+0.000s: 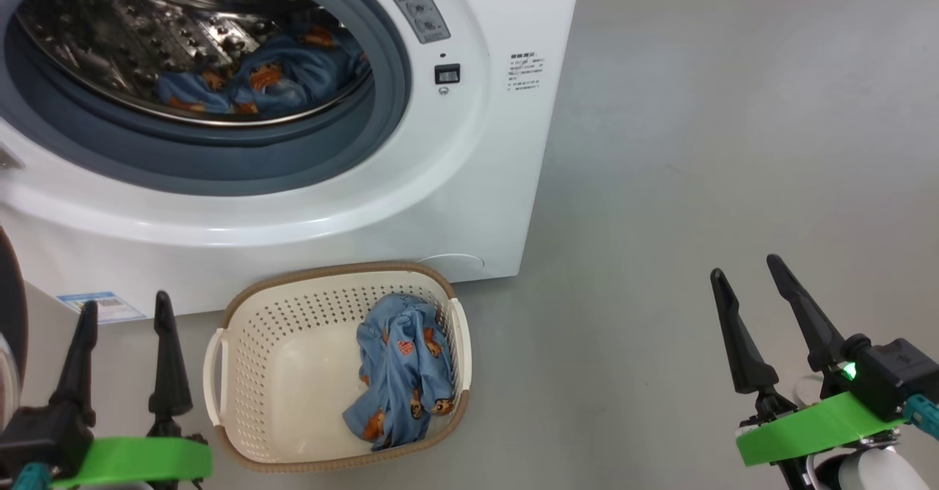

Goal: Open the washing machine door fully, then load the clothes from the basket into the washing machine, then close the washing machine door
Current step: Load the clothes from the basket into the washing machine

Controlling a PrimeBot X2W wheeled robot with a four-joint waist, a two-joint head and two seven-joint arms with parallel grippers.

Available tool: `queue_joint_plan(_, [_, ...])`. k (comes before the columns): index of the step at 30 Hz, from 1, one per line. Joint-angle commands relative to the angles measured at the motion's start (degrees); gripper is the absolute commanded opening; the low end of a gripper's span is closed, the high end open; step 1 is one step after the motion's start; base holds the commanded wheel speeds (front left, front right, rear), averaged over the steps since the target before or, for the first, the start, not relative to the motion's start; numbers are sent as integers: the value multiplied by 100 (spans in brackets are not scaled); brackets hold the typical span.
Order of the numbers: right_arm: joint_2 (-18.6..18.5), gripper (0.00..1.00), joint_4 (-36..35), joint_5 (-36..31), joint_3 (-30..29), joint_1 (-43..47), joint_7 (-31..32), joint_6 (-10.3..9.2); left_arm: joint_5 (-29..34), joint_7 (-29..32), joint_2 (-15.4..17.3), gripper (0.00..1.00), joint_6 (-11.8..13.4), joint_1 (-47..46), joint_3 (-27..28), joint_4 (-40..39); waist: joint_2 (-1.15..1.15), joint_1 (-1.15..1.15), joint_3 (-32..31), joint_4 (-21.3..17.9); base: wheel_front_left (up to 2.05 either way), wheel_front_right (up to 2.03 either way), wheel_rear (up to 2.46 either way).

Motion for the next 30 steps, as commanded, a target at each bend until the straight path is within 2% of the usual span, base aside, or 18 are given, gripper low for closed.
queue_joint_plan(1, [-113,100,-123,59,68,89,-46,25,-2,-31,99,100,4,61,144,-229,0,0,-29,10,0,0,0])
queue_joint_plan(11, [-115,100,-110,67,52,212,-46,25,-29,-31,54,100,4,464,118,-534,0,0,-176,36,0,0,0])
queue_joint_plan(30, [-125,100,-140,63,58,249,-46,25,-3,-31,31,100,4,571,171,-650,0,0,-214,16,0,0,0])
